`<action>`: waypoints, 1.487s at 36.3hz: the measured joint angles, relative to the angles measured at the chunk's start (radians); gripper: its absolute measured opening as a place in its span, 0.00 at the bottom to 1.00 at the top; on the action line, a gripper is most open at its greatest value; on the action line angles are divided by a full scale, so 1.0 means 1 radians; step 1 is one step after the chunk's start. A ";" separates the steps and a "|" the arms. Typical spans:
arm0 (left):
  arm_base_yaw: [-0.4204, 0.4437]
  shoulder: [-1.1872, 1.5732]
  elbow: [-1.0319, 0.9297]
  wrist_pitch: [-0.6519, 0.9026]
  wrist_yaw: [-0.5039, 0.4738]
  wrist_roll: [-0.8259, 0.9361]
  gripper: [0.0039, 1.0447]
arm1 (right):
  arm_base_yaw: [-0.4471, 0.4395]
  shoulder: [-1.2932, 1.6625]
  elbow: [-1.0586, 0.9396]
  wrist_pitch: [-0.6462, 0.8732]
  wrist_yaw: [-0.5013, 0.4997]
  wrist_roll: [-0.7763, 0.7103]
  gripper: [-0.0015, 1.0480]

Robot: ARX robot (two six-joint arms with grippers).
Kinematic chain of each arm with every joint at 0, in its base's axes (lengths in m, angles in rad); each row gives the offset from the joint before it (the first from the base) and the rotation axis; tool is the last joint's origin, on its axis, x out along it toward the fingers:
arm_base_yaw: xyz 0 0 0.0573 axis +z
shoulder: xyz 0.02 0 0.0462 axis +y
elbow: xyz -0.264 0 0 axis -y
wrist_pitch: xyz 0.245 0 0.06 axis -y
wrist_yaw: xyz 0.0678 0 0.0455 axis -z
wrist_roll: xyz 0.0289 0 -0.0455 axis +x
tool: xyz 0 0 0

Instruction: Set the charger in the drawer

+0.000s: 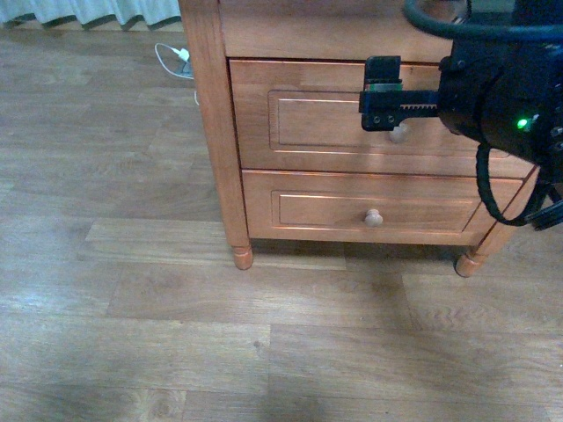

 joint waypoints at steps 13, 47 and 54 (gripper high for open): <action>0.000 0.000 0.000 0.000 0.000 0.000 0.94 | -0.087 -0.528 -0.325 -0.240 -0.170 -0.052 0.91; 0.000 0.000 0.000 0.000 0.000 0.000 0.94 | -0.312 -1.487 -0.821 -0.329 -0.156 -0.074 0.01; 0.000 0.000 0.000 0.000 0.000 0.000 0.94 | -0.312 -1.579 -0.868 -0.362 -0.156 -0.072 0.01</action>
